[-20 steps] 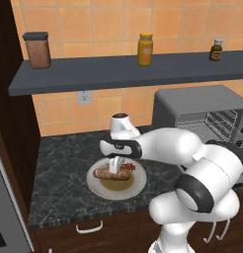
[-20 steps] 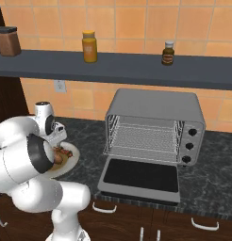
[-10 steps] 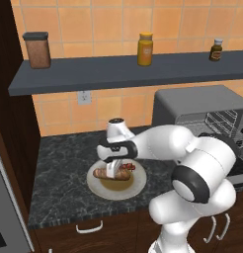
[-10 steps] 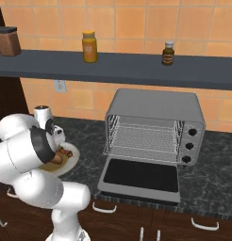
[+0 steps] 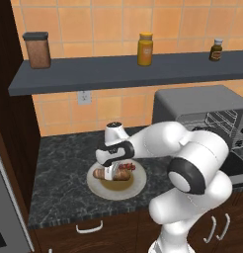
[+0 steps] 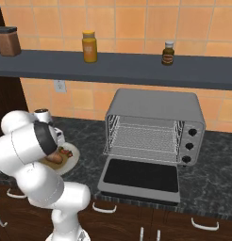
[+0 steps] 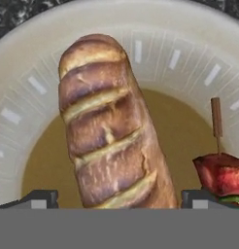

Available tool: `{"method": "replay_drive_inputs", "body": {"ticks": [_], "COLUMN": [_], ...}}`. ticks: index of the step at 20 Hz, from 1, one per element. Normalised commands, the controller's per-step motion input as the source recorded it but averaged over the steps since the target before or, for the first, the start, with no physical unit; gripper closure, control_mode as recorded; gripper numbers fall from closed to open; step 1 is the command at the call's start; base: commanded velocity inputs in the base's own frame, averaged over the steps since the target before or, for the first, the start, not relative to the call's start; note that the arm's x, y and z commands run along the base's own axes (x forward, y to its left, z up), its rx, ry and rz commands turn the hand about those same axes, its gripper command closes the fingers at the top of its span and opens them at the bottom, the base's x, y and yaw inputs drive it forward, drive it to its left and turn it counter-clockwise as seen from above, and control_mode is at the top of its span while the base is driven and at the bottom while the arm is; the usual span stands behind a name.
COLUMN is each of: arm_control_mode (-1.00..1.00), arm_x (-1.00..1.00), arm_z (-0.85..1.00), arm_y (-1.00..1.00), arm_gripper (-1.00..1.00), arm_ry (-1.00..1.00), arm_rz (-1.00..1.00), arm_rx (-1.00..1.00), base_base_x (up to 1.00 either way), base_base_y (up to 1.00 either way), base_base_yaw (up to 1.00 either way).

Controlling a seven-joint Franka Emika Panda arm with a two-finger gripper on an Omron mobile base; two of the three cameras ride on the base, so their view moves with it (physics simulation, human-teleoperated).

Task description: Pick up the kebab skewer and baguette bread, and place them inside the toaster oven. Close the toaster oven door and start by setting the timer.

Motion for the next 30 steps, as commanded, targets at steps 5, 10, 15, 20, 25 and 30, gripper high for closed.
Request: {"method": "replay_drive_inputs", "body": {"ticks": [5,10,15,20,25,30], "arm_control_mode": [-1.0,-1.0,-1.0,-1.0,-1.0,-1.0], "arm_x": [0.07,0.0,0.0,0.0,0.0,0.01], "arm_z": [-0.15,-0.24,-0.05,0.0,0.0,0.05], "arm_y": [0.0,0.0,0.0,0.0,0.0,-0.05], "arm_gripper": [-1.0,-1.0,-1.0,-1.0,1.0,1.0], "arm_ry": [-0.03,0.0,0.0,0.0,0.0,0.0], "arm_rz": [0.01,0.01,0.0,0.0,0.0,0.03], "arm_rx": [0.0,0.0,0.0,0.0,0.0,0.0], "base_base_x": [0.0,0.0,0.0,0.0,0.0,0.0], "base_base_y": [0.0,0.0,0.0,0.0,0.0,0.0], "base_base_yaw": [0.0,0.0,0.0,0.0,0.0,0.0]}}
